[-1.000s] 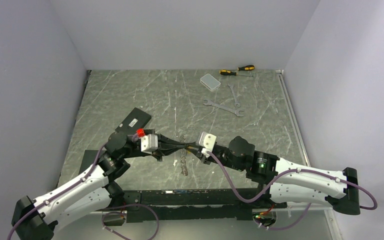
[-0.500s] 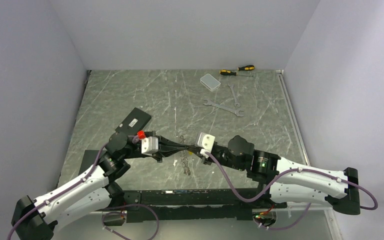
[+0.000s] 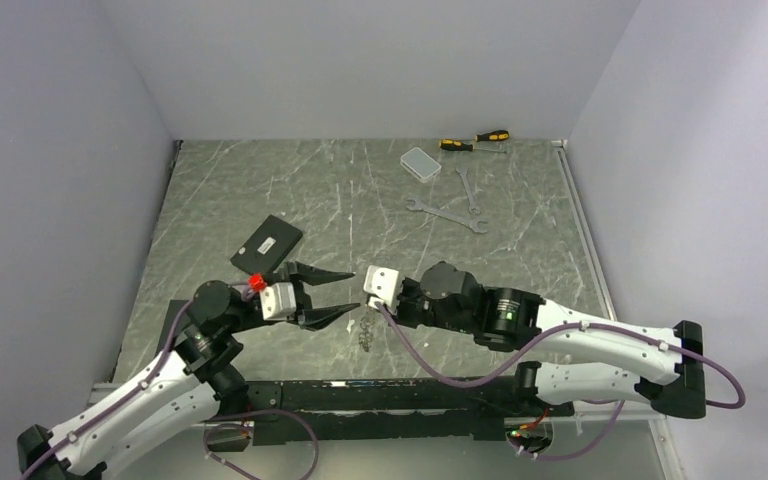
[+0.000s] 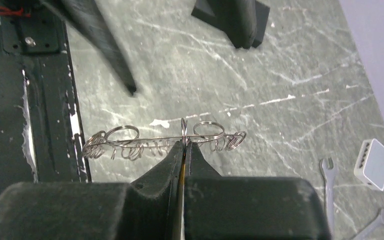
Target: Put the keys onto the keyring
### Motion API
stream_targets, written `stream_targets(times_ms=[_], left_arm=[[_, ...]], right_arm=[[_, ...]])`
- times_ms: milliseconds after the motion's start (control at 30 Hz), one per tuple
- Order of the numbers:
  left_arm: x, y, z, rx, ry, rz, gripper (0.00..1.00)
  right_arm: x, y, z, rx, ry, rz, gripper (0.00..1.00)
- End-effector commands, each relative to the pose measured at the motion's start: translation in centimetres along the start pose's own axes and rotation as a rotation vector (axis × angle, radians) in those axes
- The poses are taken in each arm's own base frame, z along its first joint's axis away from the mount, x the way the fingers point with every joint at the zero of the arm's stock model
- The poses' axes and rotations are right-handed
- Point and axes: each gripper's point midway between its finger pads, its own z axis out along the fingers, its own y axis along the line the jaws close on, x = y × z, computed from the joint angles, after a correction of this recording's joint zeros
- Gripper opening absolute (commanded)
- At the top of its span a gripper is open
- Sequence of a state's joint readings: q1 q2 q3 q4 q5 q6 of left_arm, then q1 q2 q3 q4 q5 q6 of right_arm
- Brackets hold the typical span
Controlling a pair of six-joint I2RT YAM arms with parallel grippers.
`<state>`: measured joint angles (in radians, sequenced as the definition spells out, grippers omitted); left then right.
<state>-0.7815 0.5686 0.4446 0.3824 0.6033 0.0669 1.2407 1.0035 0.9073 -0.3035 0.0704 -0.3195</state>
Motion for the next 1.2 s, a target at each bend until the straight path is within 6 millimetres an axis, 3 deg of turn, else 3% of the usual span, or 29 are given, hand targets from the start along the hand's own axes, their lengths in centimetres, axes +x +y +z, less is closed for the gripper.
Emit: stream_targets(times_ms=[0, 133, 300, 500, 867, 1167], left_arm=[[0.7, 0.6, -1.1, -0.064, 0.042, 0.013, 0.62], [1.2, 0.6, -2.0, -0.093, 0.073, 0.02, 0.69], [3.0, 0.3, -2.9, -0.05, 0.207, 0.088, 0.64], [4.9, -0.4, -3.3, 0.07, 0.361, 0.161, 0.55], [4.8, -1.2, -1.1, 0.173, 0.304, 0.123, 0.45], [3.3, -0.3, 0.9, 0.155, 0.207, 0.113, 0.4]], right_arm=[[-1.4, -1.6, -0.4, 0.05, 0.024, -0.016, 0.0], [-0.3, -1.8, 0.4, 0.046, 0.131, -0.014, 0.0], [1.1, -1.8, 1.1, 0.019, 0.296, -0.026, 0.0], [0.8, -1.5, 1.2, -0.005, 0.287, -0.034, 0.0], [0.1, -0.8, 0.4, -0.041, 0.188, -0.066, 0.0], [0.0, -0.6, -0.6, -0.046, 0.144, -0.078, 0.0]])
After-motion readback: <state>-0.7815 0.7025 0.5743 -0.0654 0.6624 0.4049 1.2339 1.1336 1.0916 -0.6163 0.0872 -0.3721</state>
